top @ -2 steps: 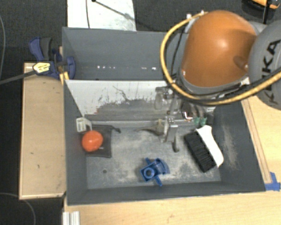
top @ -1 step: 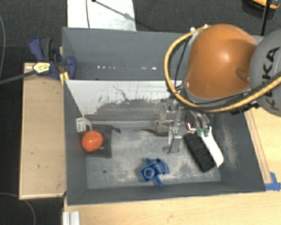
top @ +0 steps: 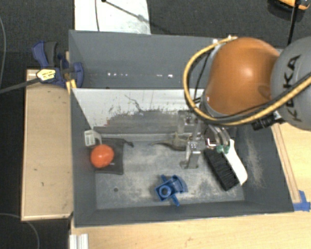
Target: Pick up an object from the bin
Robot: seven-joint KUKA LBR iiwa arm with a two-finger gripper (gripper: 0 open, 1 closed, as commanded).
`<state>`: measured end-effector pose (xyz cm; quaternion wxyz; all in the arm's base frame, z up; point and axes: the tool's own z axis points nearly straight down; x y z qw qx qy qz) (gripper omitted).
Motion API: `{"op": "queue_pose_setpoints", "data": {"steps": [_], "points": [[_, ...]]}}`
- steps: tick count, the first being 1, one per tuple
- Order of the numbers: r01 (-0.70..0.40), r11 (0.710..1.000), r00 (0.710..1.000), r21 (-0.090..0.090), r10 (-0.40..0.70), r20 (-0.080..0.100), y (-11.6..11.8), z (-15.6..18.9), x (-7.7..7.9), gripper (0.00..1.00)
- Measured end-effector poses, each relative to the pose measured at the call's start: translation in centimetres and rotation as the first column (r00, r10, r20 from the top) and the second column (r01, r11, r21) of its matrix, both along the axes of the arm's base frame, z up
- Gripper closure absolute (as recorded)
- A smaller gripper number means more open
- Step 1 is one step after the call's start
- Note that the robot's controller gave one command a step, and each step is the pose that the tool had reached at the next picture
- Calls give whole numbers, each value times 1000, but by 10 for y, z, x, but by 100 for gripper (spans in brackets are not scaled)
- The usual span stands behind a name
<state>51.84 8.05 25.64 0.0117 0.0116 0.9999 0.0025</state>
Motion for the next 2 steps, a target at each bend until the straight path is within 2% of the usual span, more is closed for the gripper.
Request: {"op": "queue_pose_setpoints", "data": {"steps": [1, 2], "points": [[-83, 997, 996, -3, 83, -21, -1, -71, -28, 0], [-108, 994, 994, -2, 108, -2, 26, -101, -34, 0]]}}
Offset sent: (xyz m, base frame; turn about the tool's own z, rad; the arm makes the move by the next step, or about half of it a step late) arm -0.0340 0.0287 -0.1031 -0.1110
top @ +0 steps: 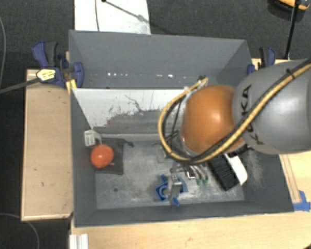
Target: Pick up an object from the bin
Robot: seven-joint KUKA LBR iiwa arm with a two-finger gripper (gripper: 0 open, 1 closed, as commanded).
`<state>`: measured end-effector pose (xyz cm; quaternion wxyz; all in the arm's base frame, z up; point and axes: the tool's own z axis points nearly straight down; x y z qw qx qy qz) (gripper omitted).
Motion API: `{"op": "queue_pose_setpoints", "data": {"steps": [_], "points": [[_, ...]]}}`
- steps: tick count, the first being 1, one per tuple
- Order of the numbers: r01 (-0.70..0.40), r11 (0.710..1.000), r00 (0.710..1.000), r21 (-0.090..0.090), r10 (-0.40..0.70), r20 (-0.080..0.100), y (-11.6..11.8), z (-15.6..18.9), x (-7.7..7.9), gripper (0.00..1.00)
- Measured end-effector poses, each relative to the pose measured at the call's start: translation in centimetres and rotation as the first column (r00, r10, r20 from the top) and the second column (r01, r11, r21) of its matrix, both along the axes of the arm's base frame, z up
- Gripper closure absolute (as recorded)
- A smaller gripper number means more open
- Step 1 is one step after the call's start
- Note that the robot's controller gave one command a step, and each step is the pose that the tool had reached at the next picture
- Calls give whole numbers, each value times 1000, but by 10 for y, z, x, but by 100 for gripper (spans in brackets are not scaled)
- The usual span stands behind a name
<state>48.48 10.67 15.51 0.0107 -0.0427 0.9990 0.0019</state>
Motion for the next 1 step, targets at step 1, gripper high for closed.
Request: {"op": "queue_pose_setpoints", "data": {"steps": [1], "points": [[-34, 999, 999, 0, 34, -5, -19, -56, 2, 0]]}}
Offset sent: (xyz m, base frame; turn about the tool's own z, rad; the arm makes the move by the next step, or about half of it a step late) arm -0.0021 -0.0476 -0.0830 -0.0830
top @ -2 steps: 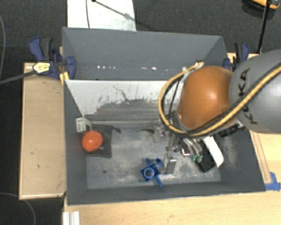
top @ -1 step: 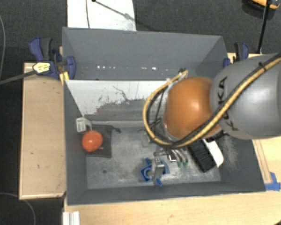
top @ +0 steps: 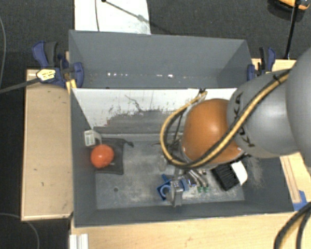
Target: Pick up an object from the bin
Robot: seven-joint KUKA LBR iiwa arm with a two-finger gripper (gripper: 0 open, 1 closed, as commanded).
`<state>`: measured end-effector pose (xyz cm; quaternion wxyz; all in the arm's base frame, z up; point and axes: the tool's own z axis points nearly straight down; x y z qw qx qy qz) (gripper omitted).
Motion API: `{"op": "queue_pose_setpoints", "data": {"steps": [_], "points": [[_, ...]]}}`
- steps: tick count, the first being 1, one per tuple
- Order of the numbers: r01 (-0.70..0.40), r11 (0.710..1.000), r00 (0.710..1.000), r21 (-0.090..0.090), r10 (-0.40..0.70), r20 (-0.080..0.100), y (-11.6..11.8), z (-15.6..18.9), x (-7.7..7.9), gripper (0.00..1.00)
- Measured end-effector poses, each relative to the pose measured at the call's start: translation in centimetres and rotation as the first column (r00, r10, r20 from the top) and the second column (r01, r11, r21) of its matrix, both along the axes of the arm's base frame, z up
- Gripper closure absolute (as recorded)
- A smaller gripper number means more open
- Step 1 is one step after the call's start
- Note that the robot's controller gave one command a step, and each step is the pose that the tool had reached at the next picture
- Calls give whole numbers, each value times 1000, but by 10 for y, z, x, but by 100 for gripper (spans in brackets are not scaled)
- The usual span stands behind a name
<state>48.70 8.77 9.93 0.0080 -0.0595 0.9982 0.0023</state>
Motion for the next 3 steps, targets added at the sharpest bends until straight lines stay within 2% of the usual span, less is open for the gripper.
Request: {"op": "queue_pose_setpoints", "data": {"steps": [1, 2, 3], "points": [[-15, 1000, 1000, 1, 15, -13, -7, -19, -4, 0], [-210, 978, 978, -3, 210, -1, -13, -6, 45, 0], [-253, 967, 967, -3, 253, 3, -10, -10, 62, 0]]}}
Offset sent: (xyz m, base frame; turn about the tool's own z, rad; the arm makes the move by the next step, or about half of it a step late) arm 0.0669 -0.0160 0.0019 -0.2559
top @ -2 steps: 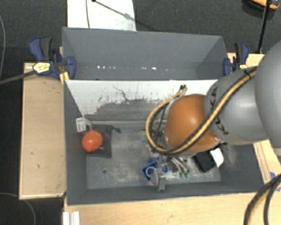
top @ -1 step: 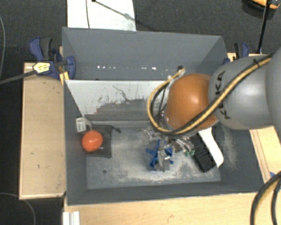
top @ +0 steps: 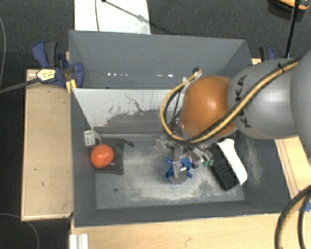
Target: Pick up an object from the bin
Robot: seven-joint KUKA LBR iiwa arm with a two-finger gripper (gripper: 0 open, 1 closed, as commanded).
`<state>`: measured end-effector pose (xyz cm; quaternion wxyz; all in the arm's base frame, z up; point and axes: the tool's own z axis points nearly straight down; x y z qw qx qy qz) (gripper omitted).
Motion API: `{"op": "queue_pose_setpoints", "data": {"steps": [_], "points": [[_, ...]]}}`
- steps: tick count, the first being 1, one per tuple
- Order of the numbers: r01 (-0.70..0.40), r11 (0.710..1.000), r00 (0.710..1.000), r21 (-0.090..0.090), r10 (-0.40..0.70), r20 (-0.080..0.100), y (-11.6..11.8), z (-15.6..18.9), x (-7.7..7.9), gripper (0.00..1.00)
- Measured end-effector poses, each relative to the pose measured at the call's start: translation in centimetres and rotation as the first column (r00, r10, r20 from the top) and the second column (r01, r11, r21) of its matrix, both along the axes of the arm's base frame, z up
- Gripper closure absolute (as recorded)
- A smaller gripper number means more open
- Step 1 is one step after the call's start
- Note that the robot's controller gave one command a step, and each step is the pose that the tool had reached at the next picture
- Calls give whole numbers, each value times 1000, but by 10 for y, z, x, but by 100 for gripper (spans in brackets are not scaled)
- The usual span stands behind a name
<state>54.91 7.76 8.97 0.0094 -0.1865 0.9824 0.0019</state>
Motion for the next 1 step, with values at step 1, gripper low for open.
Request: {"op": "queue_pose_setpoints", "data": {"steps": [1], "points": [[-64, 998, 998, 0, 64, -2, -37, -15, 13, 0]]}}
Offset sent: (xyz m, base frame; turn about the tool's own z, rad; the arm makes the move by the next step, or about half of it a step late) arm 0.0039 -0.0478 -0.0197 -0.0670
